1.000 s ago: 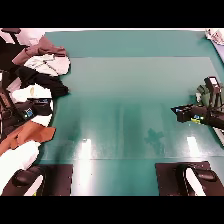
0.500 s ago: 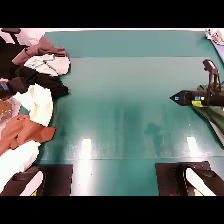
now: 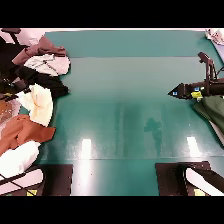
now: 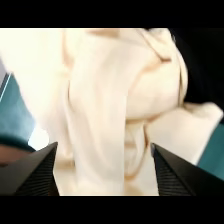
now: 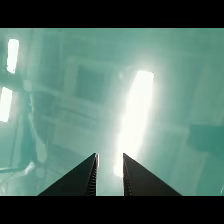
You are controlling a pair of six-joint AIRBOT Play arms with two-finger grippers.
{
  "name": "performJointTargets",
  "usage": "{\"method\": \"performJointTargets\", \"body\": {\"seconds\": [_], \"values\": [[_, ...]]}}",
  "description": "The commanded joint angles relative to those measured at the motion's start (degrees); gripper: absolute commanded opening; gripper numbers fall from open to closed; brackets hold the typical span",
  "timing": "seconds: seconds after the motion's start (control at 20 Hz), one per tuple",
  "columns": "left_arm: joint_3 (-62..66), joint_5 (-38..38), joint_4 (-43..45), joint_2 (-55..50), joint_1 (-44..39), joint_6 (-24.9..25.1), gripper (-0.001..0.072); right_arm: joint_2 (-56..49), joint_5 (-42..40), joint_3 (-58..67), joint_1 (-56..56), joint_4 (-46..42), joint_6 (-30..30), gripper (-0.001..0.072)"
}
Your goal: Fold the shirts.
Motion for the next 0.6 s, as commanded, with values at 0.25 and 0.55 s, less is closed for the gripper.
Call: {"method": "performJointTargets", "body": {"seconds": [0.25, 0.55], "values": [[0.3, 7.5, -3.7, -10.1, 0.4, 0.4, 0.063, -0.3, 2.3, 0.4, 0.0, 0.1, 1.8, 0.0202], [3.8, 1.0, -9.2, -6.8, 0.4, 6.6, 0.0021, -0.3, 1.4, 0.4, 1.7, -0.1, 2.7, 0.0198]]}}
